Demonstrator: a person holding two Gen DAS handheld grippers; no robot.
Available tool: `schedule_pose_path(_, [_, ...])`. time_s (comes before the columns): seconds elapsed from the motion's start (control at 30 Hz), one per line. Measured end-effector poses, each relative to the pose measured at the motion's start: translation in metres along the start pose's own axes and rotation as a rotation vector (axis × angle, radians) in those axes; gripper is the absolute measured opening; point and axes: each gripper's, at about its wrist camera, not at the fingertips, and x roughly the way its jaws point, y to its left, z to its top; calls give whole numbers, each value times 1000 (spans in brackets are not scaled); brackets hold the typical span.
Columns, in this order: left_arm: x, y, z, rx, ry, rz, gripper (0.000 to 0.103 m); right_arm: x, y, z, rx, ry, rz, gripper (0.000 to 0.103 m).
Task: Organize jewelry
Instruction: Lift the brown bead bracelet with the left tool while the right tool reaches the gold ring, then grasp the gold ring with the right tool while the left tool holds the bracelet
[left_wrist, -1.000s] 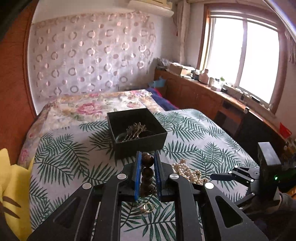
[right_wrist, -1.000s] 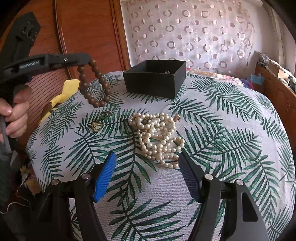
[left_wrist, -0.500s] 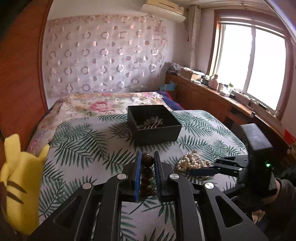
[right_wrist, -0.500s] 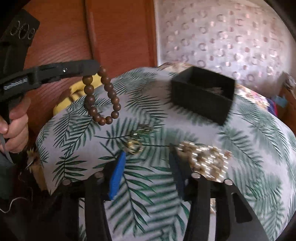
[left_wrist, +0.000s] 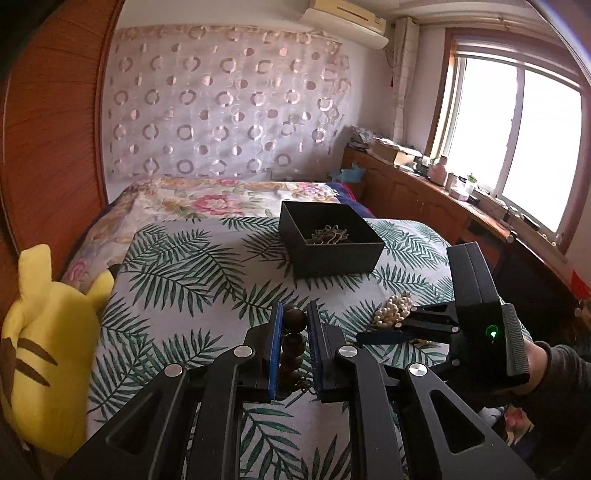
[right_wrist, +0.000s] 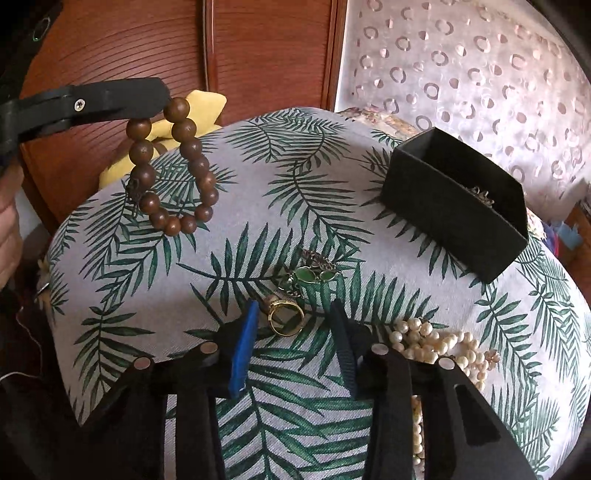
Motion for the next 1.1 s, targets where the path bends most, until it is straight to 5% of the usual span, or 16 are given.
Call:
schedule_pose_path(0.1, [0, 1, -1, 1, -1, 0, 12, -2, 2, -1, -9, 0, 9, 22])
schedule_pose_path(0.4, [1, 1, 2, 12, 1, -4, 12, -19, -5, -8, 27, -37, 21, 22])
schedule_pose_path(1.1, [31, -32, 64, 81, -41, -5, 12, -79, -82, 24, 105, -175, -108, 22])
